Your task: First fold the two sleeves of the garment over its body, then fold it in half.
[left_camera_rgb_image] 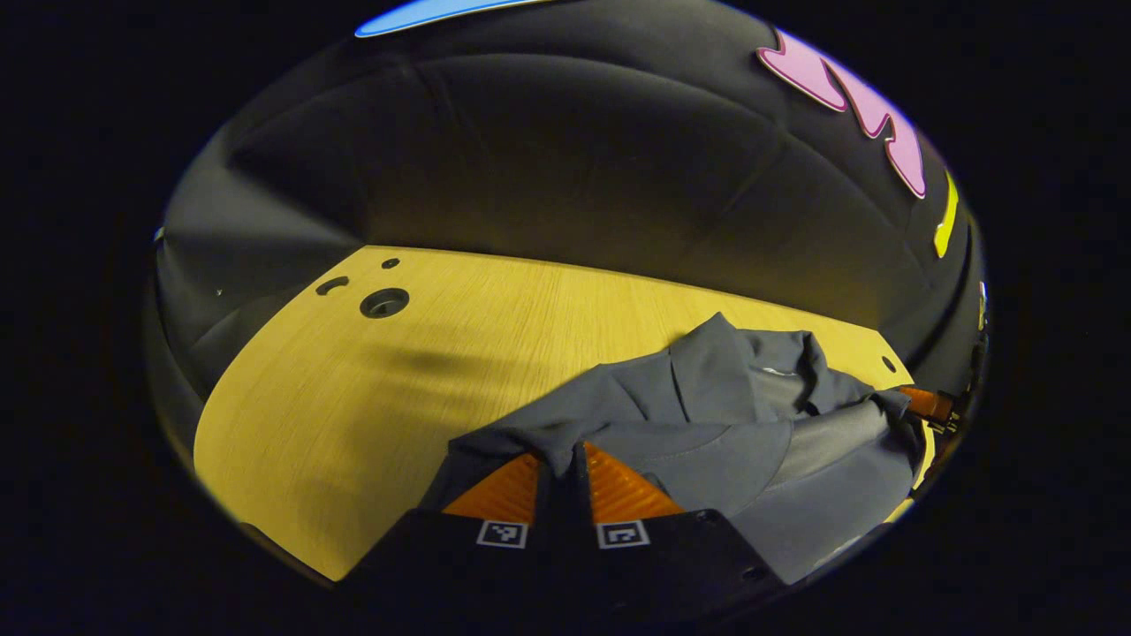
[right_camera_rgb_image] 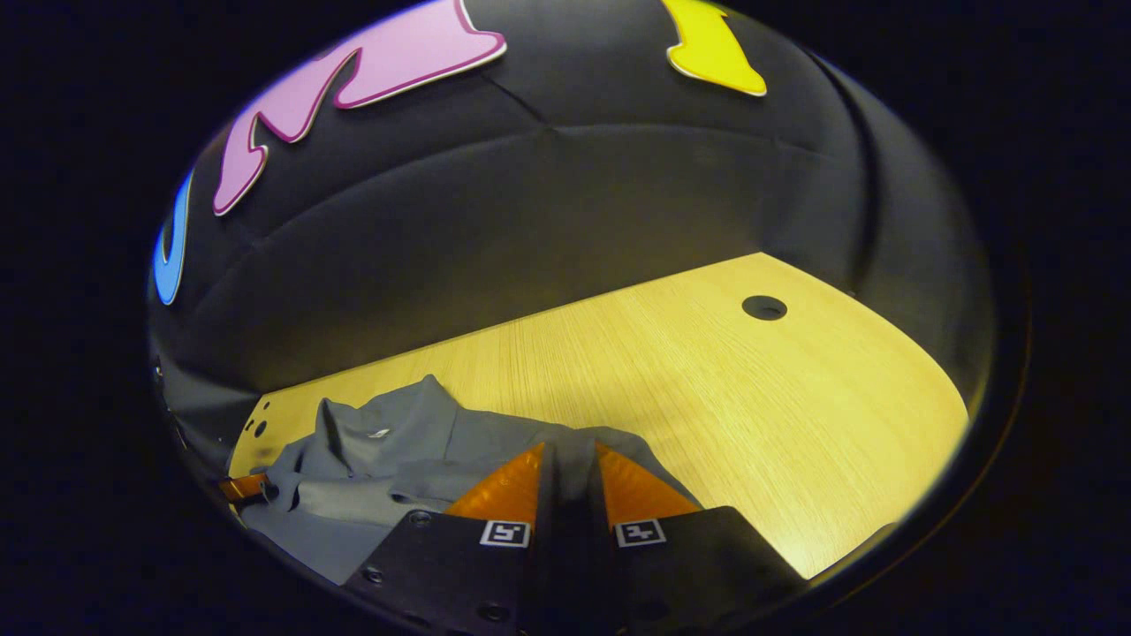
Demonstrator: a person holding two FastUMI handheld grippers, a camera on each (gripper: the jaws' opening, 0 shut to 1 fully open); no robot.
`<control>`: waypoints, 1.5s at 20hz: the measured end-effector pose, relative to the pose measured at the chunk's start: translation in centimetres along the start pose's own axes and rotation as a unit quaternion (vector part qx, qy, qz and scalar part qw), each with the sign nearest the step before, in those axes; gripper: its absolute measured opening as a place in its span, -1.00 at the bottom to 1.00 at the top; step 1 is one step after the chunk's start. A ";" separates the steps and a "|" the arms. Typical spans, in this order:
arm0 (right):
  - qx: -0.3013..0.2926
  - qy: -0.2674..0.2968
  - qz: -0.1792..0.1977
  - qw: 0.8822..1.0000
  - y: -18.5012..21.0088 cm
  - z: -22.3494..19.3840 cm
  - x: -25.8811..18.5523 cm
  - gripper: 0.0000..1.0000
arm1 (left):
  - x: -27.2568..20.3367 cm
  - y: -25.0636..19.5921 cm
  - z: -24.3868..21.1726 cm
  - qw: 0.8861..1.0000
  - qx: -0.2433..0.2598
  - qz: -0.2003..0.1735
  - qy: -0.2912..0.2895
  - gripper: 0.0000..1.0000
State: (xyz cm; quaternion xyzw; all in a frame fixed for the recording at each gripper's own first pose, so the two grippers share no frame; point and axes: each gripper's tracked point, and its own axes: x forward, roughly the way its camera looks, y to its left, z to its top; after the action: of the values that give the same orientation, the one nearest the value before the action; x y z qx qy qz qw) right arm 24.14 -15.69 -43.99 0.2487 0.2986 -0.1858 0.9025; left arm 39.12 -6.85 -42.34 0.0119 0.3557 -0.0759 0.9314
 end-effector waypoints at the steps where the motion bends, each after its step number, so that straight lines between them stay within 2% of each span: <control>1: 0.004 0.000 0.001 1.000 0.1 0.1 -0.1 -0.58 | 0.0 0.2 0.0 1.000 0.001 0.007 -0.001 -0.61; 2: 0.005 0.000 -0.002 1.000 -0.2 0.2 -0.1 -0.55 | -0.2 0.5 0.2 1.000 -0.001 0.015 -0.003 -0.37; 3: 0.003 0.000 -0.005 1.000 -0.5 0.4 -0.5 -0.48 | -0.5 0.6 0.2 1.000 -0.003 0.020 -0.004 -0.27; 4: -0.003 0.000 -0.013 1.000 -0.9 0.4 -0.6 -0.22 | -0.7 0.9 0.3 1.000 -0.006 0.025 -0.003 -0.02; 5: -0.008 0.000 -0.014 1.000 -0.9 0.5 -1.2 0.13 | -0.9 1.1 0.1 1.000 -0.010 0.029 -0.002 -0.03; 6: -0.013 0.000 -0.016 1.000 -1.0 0.7 -1.9 0.47 | -1.1 1.1 0.0 0.999 -0.015 0.032 -0.001 0.22; 9: -0.025 -0.006 -0.011 1.000 -0.8 1.5 -3.5 0.77 | -2.4 1.3 0.0 0.999 -0.025 0.043 -0.001 0.42; 10: -0.029 -0.011 -0.011 0.999 -0.7 2.0 -4.1 0.85 | -3.0 1.3 0.2 0.999 -0.023 0.047 -0.006 0.58; 13: -0.037 -0.026 -0.008 0.999 0.0 3.1 -6.6 0.96 | -5.4 1.0 1.2 0.998 -0.014 0.049 -0.033 0.83; 14: -0.040 -0.030 -0.005 0.999 0.4 3.4 -7.6 0.84 | -6.4 0.6 1.4 0.998 -0.013 0.043 -0.039 0.93; 15: -0.044 -0.036 0.001 0.998 0.8 3.8 -8.8 0.97 | -7.4 0.3 1.7 0.998 -0.010 0.038 -0.047 0.93; 22: -0.069 -0.077 0.051 0.993 4.5 4.8 -18.4 0.97 | -17.2 -2.4 3.7 0.994 0.008 -0.008 -0.108 0.92; 25: -0.061 -0.081 0.069 0.992 5.0 4.1 -21.5 0.96 | -21.9 -3.6 3.0 0.992 0.013 -0.023 -0.120 0.93; 26: -0.060 -0.081 0.075 0.992 5.1 3.9 -22.5 0.97 | -23.5 -4.1 2.6 0.992 0.015 -0.027 -0.124 0.84; 27: -0.060 -0.081 0.082 0.992 5.2 3.7 -23.7 0.97 | -25.0 -4.7 2.1 0.991 0.016 -0.031 -0.126 0.93; 30: -0.069 -0.089 0.102 0.988 5.3 3.5 -27.2 0.97 | -29.3 -5.9 0.2 0.990 0.026 -0.030 -0.136 0.93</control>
State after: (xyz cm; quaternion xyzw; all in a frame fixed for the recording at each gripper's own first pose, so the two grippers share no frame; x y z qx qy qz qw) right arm 7.86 -8.29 -22.58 0.1970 0.2027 -0.0931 0.9547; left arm 16.86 -8.80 -22.54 0.0153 0.2241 -0.1137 0.9678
